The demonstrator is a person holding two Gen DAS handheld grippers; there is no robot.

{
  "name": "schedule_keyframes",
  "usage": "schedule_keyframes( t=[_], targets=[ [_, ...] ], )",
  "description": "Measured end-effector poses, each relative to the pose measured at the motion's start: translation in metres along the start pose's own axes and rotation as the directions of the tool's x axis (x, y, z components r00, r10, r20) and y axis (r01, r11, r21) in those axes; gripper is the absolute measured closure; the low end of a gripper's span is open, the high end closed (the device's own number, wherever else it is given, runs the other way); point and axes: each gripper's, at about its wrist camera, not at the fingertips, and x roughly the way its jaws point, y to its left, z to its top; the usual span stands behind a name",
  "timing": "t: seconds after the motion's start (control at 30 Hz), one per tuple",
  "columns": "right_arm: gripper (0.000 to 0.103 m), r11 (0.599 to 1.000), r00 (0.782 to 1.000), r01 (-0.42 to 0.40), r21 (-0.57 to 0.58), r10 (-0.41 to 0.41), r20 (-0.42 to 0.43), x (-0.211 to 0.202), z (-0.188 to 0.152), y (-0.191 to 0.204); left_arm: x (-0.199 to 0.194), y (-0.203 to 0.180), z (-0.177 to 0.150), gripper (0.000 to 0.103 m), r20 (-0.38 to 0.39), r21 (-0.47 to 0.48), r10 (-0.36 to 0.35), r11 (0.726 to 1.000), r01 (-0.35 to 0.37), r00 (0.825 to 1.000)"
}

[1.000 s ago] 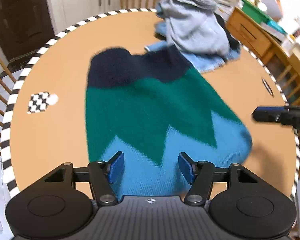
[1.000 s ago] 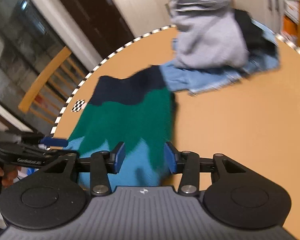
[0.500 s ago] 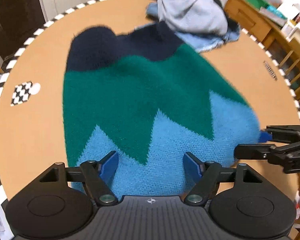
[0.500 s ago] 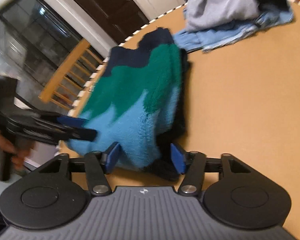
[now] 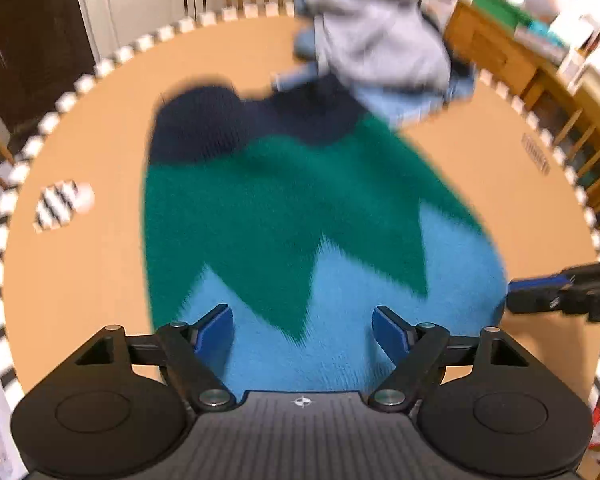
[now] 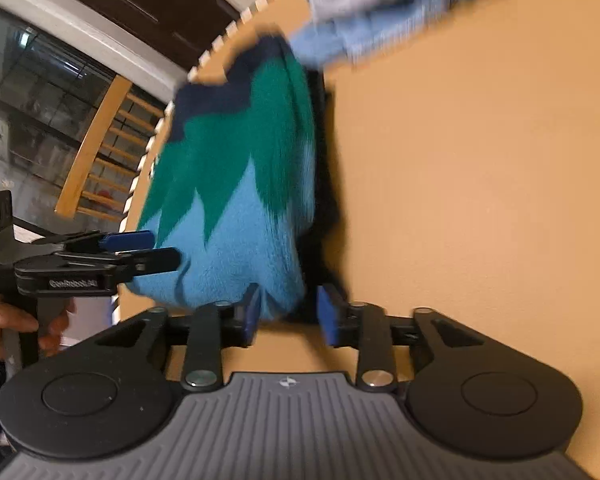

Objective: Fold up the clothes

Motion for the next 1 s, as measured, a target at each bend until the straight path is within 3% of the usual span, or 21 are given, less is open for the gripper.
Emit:
schedule_keyframes(
  t=[0.07, 0.13, 0.2, 0.3, 0.4, 0.43, 0.47, 0.5, 0.6, 0.77, 0.8, 0.9, 0.97, 1.0],
  targets=[
    [0.072, 0.998, 0.997, -0.002, -0.065, 0.007, 0.075, -0.017, 0.019, 0.013, -0.001, 0.011, 0.016, 0.023, 0.06, -0.013, 0.013, 1.0, -0.012, 0.998],
    [0.074, 0.992, 0.991, -0.016, -0.125, 0.032, 0.131, -0.009, 0.046, 0.03, 0.01, 0.02, 0.034, 0.029, 0.083, -0.027, 0.036, 0.999, -0.034, 0.996],
    [0.076, 0.985, 0.99, 0.017, -0.171, 0.007, 0.141, 0.015, 0.07, 0.043, 0.028, 0.027, 0.055, 0.035, 0.081, -0.015, 0.057, 0.998, -0.056, 0.995],
    [0.081, 0.985, 0.996, 0.026, -0.172, -0.012, 0.086, 0.064, 0.09, 0.052, 0.053, 0.03, 0.07, 0.035, 0.063, 0.029, 0.081, 0.996, -0.083, 0.995],
    [0.081, 0.978, 0.994, 0.102, -0.184, -0.092, 0.06, 0.099, 0.09, 0.051, 0.081, 0.038, 0.073, 0.034, 0.013, 0.026, 0.081, 0.996, -0.082, 0.997],
    [0.085, 0.97, 0.987, 0.154, -0.187, -0.143, 0.071, 0.103, 0.088, 0.047, 0.083, 0.044, 0.072, 0.03, 0.012, 0.001, 0.066, 0.998, -0.066, 0.998],
    [0.099, 0.96, 0.978, 0.205, -0.189, -0.193, 0.082, 0.107, 0.086, 0.043, 0.085, 0.05, 0.072, 0.029, 0.012, -0.025, 0.05, 0.998, -0.05, 0.999],
    [0.103, 0.955, 0.969, 0.244, -0.17, -0.231, 0.092, 0.107, 0.085, 0.034, 0.087, 0.056, 0.072, 0.029, 0.012, -0.049, 0.035, 0.998, -0.034, 0.999],
    [0.103, 0.979, 0.976, 0.204, -0.023, -0.201, 0.085, 0.095, 0.083, 0.005, 0.087, 0.063, 0.072, 0.029, 0.006, -0.055, 0.004, 0.998, -0.004, 1.0],
    [0.103, 0.959, 0.965, 0.257, -0.118, -0.247, 0.092, 0.099, 0.079, 0.021, 0.082, 0.061, 0.08, 0.031, -0.014, -0.037, 0.0, 0.999, -0.001, 1.0],
    [0.101, 0.961, 0.967, 0.249, -0.118, -0.239, 0.088, 0.097, 0.081, 0.023, 0.078, 0.062, 0.08, 0.031, -0.013, -0.036, -0.004, 0.999, 0.003, 1.0],
    [0.084, 0.978, 0.973, 0.201, -0.062, -0.192, 0.126, 0.065, 0.076, 0.028, 0.056, 0.067, 0.073, 0.023, 0.023, -0.028, -0.004, 1.0, 0.005, 1.0],
    [0.054, 0.982, 0.974, 0.176, -0.062, -0.165, 0.156, 0.036, 0.056, 0.031, 0.039, 0.073, 0.056, 0.021, 0.037, -0.021, 0.012, 1.0, -0.011, 0.999],
    [0.05, 0.984, 0.974, 0.165, -0.064, -0.152, 0.17, 0.022, 0.044, 0.033, 0.032, 0.075, 0.045, 0.02, 0.034, -0.025, 0.013, 1.0, -0.012, 0.999]
  ],
)
